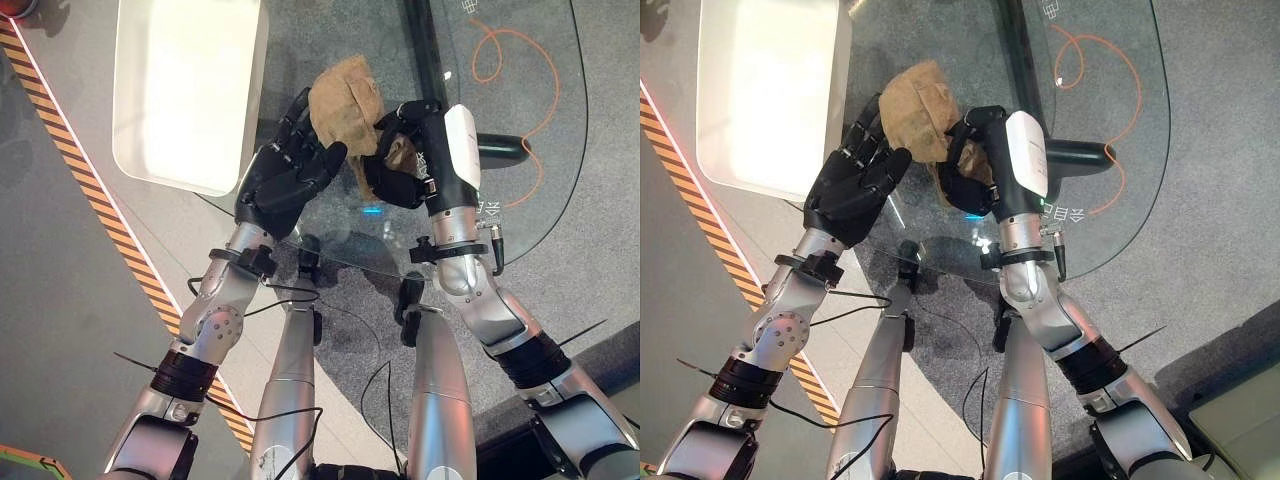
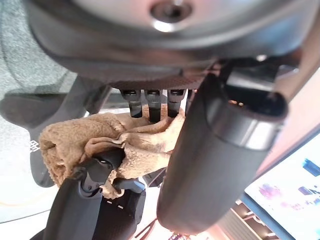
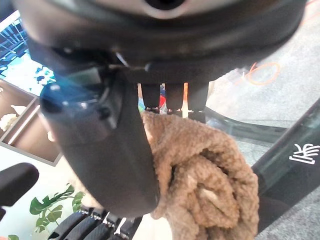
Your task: Wipe the table with a cloth and put it in the basket.
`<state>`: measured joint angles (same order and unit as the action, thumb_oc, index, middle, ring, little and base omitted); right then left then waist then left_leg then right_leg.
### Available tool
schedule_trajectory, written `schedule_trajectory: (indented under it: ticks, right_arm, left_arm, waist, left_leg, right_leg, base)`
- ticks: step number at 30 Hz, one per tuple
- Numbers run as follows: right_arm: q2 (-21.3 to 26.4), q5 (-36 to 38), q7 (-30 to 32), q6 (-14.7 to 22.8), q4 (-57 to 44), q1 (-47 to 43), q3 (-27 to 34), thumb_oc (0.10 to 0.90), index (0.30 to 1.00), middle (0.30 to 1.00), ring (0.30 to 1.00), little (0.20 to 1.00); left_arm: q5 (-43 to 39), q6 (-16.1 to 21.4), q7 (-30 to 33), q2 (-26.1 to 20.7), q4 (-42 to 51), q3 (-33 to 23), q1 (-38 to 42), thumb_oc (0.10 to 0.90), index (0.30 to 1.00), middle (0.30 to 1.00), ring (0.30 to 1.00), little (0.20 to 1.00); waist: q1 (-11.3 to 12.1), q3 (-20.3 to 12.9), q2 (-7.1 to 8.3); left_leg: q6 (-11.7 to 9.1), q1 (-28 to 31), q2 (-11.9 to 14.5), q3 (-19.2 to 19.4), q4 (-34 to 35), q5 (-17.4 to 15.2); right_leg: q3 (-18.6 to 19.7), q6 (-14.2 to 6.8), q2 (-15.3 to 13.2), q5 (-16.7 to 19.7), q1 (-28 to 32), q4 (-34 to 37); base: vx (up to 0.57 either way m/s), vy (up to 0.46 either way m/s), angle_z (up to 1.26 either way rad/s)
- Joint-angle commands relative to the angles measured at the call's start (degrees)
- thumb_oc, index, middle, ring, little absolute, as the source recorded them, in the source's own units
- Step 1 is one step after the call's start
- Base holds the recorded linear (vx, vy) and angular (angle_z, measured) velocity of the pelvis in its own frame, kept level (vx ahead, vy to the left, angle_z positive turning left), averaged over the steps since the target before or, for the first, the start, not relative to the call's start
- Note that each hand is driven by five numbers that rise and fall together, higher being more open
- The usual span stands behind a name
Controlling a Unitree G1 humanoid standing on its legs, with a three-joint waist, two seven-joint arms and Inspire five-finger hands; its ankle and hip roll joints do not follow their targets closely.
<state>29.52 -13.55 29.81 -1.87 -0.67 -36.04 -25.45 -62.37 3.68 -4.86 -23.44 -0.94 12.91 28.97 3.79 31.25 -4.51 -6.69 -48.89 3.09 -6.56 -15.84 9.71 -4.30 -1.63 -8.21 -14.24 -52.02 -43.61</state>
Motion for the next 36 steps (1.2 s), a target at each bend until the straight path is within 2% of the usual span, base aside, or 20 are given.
schedule_trajectory:
  ticks: [1,6,24,36]
  right_arm:
    - [0.16,-2.02,1.16,7.61,-12.16,-8.95,-0.10,0.100,0.300,0.300,0.300,0.200]
    - [-0.06,-2.28,1.23,7.77,-12.31,-8.66,-0.01,0.100,0.300,0.300,0.300,0.200]
    - [-2.94,-4.82,0.90,7.37,-12.65,-9.10,0.27,0.100,0.300,0.300,0.300,0.200]
    - [-3.17,-4.27,0.79,6.98,-13.52,-10.28,0.10,0.100,0.300,0.300,0.300,0.200]
  left_arm:
    - [-2.08,4.47,-3.08,0.86,8.30,-0.69,4.85,0.800,0.900,0.900,0.900,0.900]
    - [-3.46,5.86,-2.30,1.31,8.97,-1.16,4.67,0.800,0.900,0.900,0.900,0.900]
    - [-6.23,13.79,8.55,6.45,9.23,-4.76,3.90,0.800,0.900,0.900,0.900,0.900]
    - [-3.67,10.14,14.50,6.63,8.68,-5.14,4.19,0.800,0.900,0.900,0.900,0.900]
  waist:
    - [-1.36,-1.46,-0.03]
    - [-1.30,-1.46,0.02]
    - [-0.85,-1.46,0.38]
    - [-0.53,-1.46,0.49]
  left_leg:
    - [7.81,2.55,-6.41,6.82,-7.24,-10.45]
    - [7.87,2.40,-6.40,6.85,-7.42,-10.54]
    - [7.79,1.87,-7.01,6.18,-7.90,-10.66]
    - [7.65,2.03,-7.06,6.18,-7.74,-10.49]
  right_leg:
    - [-2.64,-0.84,3.48,10.38,3.26,15.03]
    - [-2.76,-0.74,3.49,10.27,3.10,14.82]
    - [-2.87,-0.48,3.74,9.71,2.74,14.34]
    - [-3.38,-0.53,3.68,9.55,3.15,14.41]
  base:
    - [0.00,0.000,0.00]
    - [0.00,0.000,0.00]
    - [0.00,0.000,0.00]
    - [0.00,0.000,0.00]
